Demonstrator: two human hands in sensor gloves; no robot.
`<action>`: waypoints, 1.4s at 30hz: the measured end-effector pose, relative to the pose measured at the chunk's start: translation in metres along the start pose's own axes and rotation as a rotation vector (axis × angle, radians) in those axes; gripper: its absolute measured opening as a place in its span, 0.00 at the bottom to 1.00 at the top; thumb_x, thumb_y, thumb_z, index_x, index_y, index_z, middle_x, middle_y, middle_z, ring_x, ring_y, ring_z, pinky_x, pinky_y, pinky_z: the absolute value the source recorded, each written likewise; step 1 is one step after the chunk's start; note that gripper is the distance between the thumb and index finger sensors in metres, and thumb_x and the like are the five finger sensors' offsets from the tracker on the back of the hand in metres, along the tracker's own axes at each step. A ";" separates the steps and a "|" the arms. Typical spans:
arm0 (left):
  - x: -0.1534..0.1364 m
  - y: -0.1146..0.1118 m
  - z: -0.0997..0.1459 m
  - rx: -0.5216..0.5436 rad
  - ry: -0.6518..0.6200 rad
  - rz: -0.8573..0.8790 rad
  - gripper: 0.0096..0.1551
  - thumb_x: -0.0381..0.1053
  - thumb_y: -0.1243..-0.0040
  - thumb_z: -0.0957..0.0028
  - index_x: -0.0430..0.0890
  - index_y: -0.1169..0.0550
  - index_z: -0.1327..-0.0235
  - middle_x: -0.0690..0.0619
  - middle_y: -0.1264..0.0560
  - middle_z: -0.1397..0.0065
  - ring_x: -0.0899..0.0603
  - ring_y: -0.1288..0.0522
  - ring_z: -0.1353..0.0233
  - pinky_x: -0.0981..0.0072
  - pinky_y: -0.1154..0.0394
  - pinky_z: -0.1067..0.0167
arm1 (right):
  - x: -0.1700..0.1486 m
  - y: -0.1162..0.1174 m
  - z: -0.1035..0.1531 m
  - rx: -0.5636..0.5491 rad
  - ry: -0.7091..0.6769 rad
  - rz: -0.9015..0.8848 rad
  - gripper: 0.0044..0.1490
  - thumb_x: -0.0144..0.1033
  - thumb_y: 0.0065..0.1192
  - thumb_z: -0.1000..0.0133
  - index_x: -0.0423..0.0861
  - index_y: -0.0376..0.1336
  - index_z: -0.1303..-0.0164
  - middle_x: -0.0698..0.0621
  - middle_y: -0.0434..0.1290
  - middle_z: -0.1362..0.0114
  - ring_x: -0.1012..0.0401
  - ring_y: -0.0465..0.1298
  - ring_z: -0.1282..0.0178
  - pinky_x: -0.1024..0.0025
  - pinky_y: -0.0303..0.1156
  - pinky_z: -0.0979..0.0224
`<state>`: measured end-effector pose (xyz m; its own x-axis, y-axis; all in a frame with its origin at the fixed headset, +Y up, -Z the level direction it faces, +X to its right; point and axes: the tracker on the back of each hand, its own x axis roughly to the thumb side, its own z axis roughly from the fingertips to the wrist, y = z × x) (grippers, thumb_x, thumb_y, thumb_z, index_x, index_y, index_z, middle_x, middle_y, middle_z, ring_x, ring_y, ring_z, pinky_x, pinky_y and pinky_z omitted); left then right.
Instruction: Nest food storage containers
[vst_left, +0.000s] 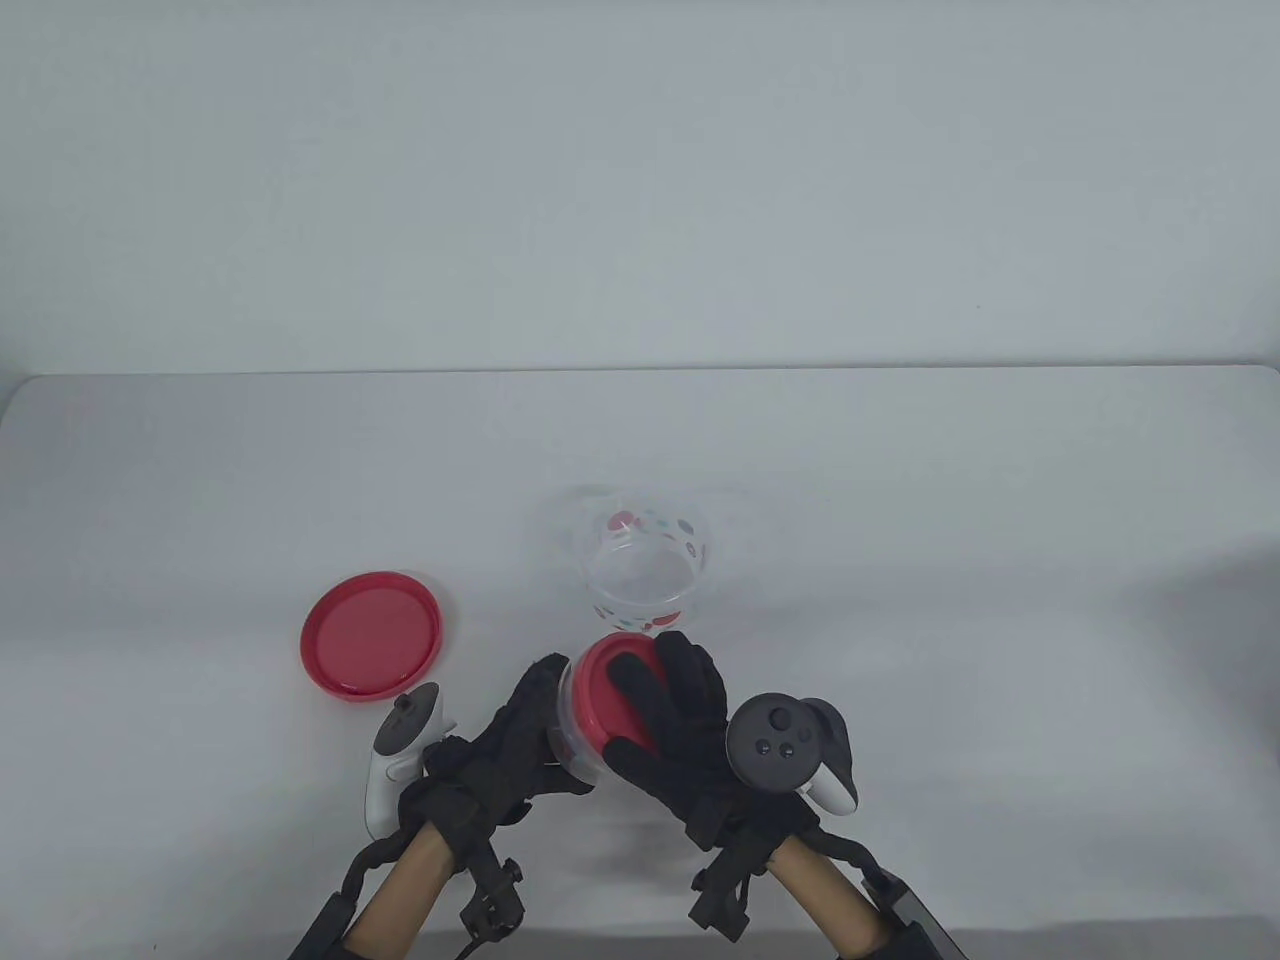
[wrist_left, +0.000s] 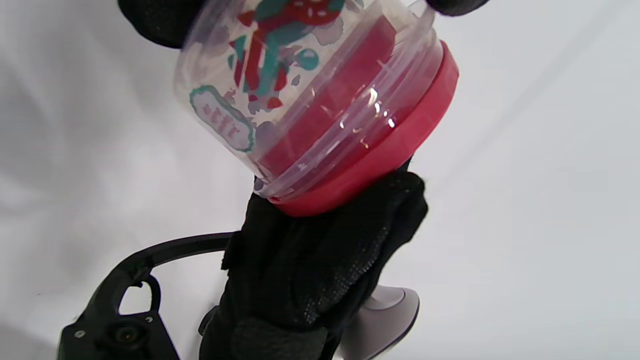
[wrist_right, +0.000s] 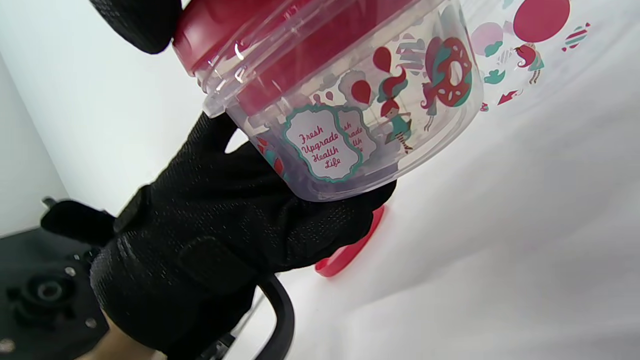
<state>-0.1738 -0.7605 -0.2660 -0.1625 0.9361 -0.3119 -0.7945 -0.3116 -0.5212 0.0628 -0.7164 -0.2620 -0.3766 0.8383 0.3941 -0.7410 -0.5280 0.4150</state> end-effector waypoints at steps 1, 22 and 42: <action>0.001 0.000 0.000 0.002 -0.011 0.004 0.47 0.67 0.70 0.27 0.48 0.74 0.16 0.38 0.64 0.12 0.29 0.48 0.22 0.41 0.40 0.25 | -0.001 -0.001 0.000 -0.011 -0.003 -0.031 0.49 0.60 0.46 0.33 0.47 0.34 0.12 0.36 0.20 0.18 0.34 0.24 0.25 0.32 0.39 0.28; -0.001 -0.014 0.001 -0.076 -0.085 0.195 0.51 0.76 0.74 0.32 0.53 0.79 0.19 0.32 0.71 0.14 0.18 0.56 0.19 0.34 0.38 0.29 | 0.008 0.006 0.002 -0.033 -0.173 -0.050 0.49 0.63 0.39 0.34 0.50 0.31 0.13 0.38 0.21 0.17 0.34 0.26 0.23 0.34 0.41 0.26; 0.002 -0.009 0.002 -0.054 -0.071 0.133 0.51 0.75 0.73 0.32 0.54 0.80 0.21 0.35 0.73 0.15 0.19 0.59 0.18 0.33 0.42 0.26 | 0.002 -0.018 0.005 -0.167 -0.029 0.168 0.50 0.66 0.37 0.36 0.40 0.51 0.16 0.34 0.53 0.19 0.42 0.71 0.42 0.54 0.73 0.46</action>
<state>-0.1682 -0.7550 -0.2600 -0.3061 0.8948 -0.3251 -0.7310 -0.4397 -0.5218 0.0780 -0.7057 -0.2648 -0.4881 0.7348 0.4709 -0.7515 -0.6283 0.2014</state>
